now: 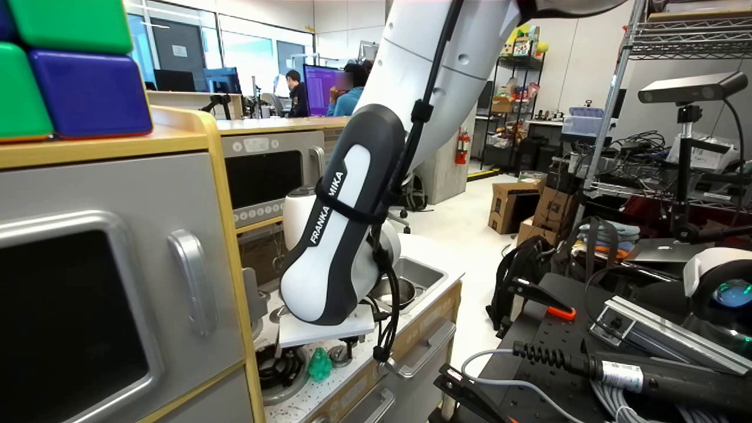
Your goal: Remove the grape plush from the stove and put it in the pot
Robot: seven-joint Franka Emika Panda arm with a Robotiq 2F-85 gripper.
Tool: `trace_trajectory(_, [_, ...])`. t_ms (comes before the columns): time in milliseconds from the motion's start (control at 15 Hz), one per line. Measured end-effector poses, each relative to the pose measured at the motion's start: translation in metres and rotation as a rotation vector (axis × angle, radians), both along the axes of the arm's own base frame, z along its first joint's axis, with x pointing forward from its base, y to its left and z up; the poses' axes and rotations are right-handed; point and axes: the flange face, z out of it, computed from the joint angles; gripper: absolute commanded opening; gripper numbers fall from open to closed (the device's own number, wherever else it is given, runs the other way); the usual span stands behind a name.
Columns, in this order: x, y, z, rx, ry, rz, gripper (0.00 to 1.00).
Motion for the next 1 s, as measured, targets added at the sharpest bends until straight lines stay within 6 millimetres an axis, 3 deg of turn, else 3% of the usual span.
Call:
trace_trajectory(600, [-0.003,-0.011,-0.006,-0.014,0.016,-0.018,0.18])
trace_trajectory(733, [-0.004,-0.014,-0.005,0.001,0.017,-0.045,0.16])
trace_trajectory(933, [-0.006,-0.021,0.003,0.026,0.013,-0.096,0.04])
trace_trajectory(1000, [-0.007,-0.023,0.006,0.041,0.007,-0.116,0.06])
